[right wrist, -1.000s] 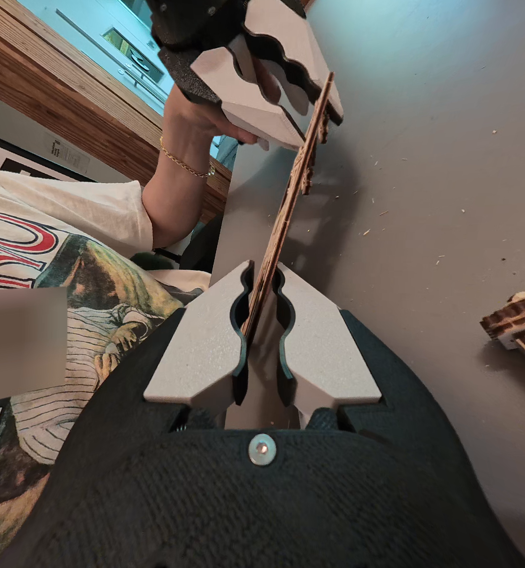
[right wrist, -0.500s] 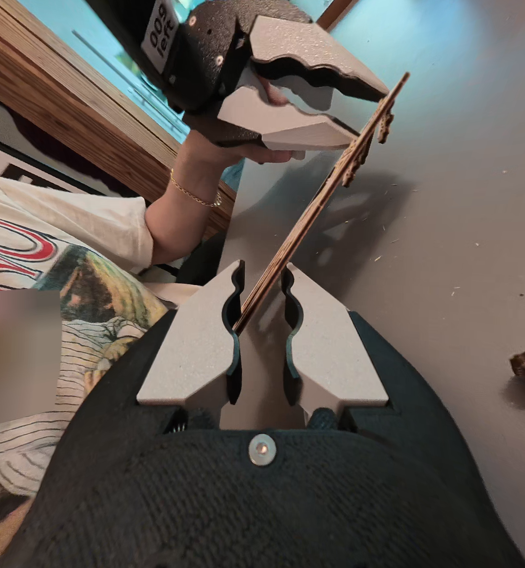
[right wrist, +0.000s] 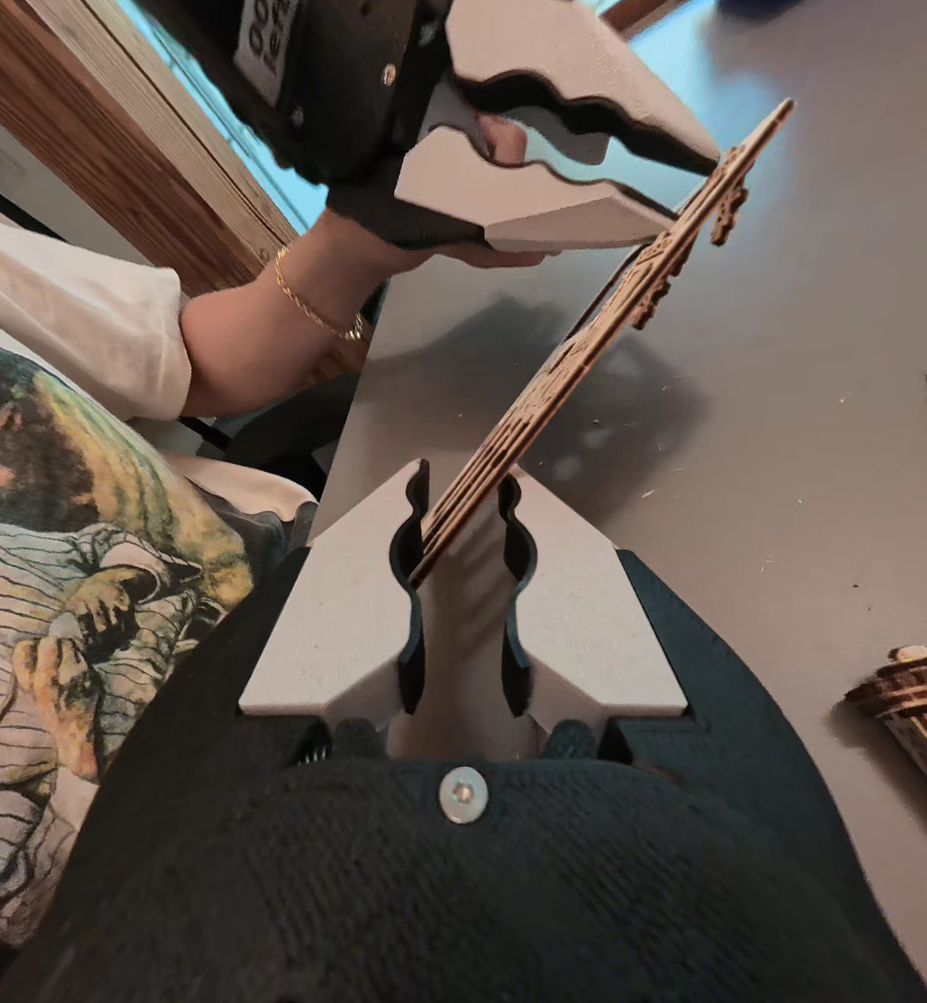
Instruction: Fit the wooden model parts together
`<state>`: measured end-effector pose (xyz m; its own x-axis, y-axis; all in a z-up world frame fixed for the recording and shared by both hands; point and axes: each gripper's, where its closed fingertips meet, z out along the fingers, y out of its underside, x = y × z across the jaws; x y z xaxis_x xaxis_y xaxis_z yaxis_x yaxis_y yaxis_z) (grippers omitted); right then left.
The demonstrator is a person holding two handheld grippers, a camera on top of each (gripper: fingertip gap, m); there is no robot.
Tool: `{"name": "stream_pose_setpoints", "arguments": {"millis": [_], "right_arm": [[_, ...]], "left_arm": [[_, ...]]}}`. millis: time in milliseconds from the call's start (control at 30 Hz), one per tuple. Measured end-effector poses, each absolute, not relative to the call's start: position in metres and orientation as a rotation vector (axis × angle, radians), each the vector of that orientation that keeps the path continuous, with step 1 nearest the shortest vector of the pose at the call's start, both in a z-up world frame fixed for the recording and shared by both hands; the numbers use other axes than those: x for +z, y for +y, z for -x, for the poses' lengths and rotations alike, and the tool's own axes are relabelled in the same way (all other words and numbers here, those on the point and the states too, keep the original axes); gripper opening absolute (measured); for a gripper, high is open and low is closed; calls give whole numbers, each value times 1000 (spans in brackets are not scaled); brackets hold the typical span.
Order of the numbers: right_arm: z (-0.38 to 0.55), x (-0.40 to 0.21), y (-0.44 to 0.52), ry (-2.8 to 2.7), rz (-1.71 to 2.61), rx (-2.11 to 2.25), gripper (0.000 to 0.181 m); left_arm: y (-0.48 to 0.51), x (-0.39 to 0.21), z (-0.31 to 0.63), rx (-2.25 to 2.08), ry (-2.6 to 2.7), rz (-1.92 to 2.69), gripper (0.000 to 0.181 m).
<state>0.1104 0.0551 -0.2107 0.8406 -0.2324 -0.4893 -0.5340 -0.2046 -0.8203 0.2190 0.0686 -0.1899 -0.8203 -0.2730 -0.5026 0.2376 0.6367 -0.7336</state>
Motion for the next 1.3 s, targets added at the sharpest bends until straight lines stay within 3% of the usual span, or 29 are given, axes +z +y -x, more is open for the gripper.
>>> {"name": "stream_pose_setpoints", "arguments": {"millis": [200, 267, 367, 467, 633, 767, 933, 1200, 1300], "right_arm": [[-115, -195, 51, 604, 1652, 360, 29], [-114, -189, 47, 582, 1649, 368, 45], [-117, -174, 32, 512, 1646, 264, 61], [-122, -156, 16, 457, 1586, 166, 60], [-145, -163, 1, 590, 1557, 107, 36], [-153, -170, 2, 622, 1605, 17, 34], [-169, -179, -9, 671, 1678, -202, 31], [-172, -193, -10, 709, 1730, -225, 32], [-172, -194, -10, 713, 1733, -219, 32]], "left_arm": [[64, -169, -220, -1187, 2110, -76, 12], [66, -168, -219, -1211, 2122, -107, 0], [74, -165, -217, -1289, 2173, -123, 0], [80, -155, -216, -1430, 2157, -107, 0], [82, -180, -211, -1440, 2360, -22, 3], [79, -208, -210, -1338, 2541, 131, 24], [72, -229, -183, -1193, 2793, 136, 20], [77, -262, -191, -852, 2926, 477, 41], [64, -261, -178, -987, 3028, 578, 41]]}}
